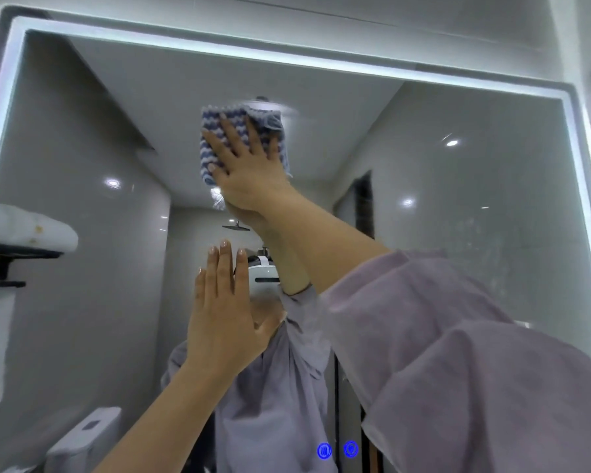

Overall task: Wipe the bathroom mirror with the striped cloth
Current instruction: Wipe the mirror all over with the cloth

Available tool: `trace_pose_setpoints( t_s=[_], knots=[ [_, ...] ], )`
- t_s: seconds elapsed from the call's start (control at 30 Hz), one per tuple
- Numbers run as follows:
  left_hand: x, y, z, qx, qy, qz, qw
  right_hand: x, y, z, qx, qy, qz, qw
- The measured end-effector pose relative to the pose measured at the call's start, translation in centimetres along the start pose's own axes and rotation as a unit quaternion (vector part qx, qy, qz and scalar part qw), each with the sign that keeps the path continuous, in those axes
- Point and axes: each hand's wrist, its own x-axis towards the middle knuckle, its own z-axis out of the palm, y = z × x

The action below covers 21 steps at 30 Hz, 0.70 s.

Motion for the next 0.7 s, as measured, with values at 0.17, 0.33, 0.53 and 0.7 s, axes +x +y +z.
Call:
trace_pose_setpoints(
  t_s=[0.17, 0.33, 0.53, 0.7],
  knots=[
    [0.2, 0.1, -0.1, -0.011, 0.0, -0.003, 1.0, 0.5, 0.1, -0.7, -0.017, -0.039, -0.024, 0.999],
    [0.1, 0.1, -0.2, -0.011, -0.011, -0.004, 1.0, 0.9, 0.6, -1.0, -0.024, -0.035, -0.024, 0.999],
    [0.1, 0.2, -0.6, 0.001, -0.029, -0.001, 1.0, 0.7, 2.9, -1.0, -0.004, -0.004, 0.017, 1.0],
    [0.0, 0.1, -0.7, -0.014, -0.02, 0.006, 1.0, -1.5, 9.7, -1.4, 0.008, 0.027, 0.096, 0.995]
  ],
)
